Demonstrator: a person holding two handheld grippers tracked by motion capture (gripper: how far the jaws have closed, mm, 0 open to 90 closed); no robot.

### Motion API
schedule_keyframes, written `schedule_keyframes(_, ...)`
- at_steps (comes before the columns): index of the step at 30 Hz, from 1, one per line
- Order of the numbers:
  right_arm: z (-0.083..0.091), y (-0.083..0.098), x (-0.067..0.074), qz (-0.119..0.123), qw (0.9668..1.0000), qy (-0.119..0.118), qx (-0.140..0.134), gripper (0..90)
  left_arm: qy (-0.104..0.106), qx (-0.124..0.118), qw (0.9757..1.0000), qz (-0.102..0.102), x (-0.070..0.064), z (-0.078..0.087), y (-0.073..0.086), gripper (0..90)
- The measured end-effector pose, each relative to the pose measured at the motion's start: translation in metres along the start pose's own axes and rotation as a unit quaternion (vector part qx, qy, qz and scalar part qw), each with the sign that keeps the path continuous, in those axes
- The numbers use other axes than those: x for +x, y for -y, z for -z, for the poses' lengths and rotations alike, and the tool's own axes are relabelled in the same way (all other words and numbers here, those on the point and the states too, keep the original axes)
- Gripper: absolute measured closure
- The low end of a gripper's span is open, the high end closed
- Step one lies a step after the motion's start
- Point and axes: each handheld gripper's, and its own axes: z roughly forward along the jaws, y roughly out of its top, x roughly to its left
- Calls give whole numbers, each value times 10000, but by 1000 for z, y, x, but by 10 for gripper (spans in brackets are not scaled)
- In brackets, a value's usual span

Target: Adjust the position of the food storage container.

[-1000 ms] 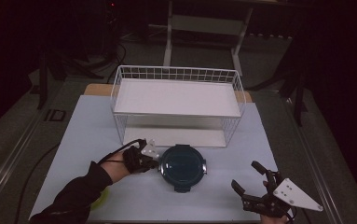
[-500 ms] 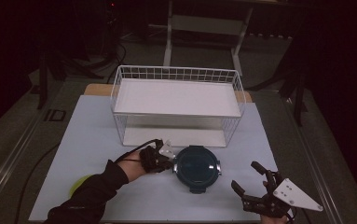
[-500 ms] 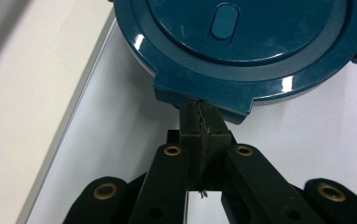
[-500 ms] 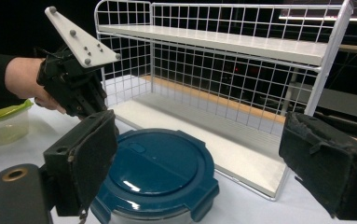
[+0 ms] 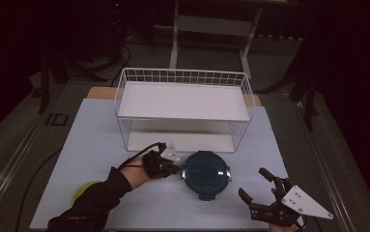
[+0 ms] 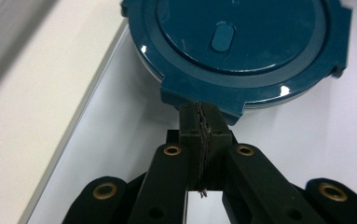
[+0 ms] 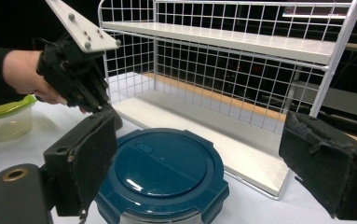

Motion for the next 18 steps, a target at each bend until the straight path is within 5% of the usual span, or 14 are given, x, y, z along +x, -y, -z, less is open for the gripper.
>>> schedule_keyframes(8, -1, -1, 3, -90, 9999, 0, 88, 109, 11, -793, 9964, 301, -8, 21, 6, 623)
schedule_keyframes(9, -2, -2, 5, -66, 9999, -9, 122, 109, 35, -979, 9943, 413, -10, 27, 5, 509)
schedule_keyframes(10, -2, -2, 5, -66, 9999, -9, 122, 109, 40, -1060, 9932, 477, -11, 29, 5, 509)
schedule_keyframes(12, -2, -5, 5, -13, 9999, -11, 121, 109, 219, -1279, 9897, 605, -15, 35, 4, 303)
schedule_keyframes(13, -2, -5, 5, -13, 9999, -11, 121, 109, 275, -1381, 9881, 621, -17, 38, 3, 303)
schedule_keyframes(14, -2, -9, 5, 64, 9999, -5, 106, 109, 289, -1473, 9867, 631, -20, 41, 2, 137)
schedule_keyframes(18, -5, -13, 7, 114, 9999, 63, 102, 110, 226, -1606, 9843, 703, -27, 49, -3, 4)
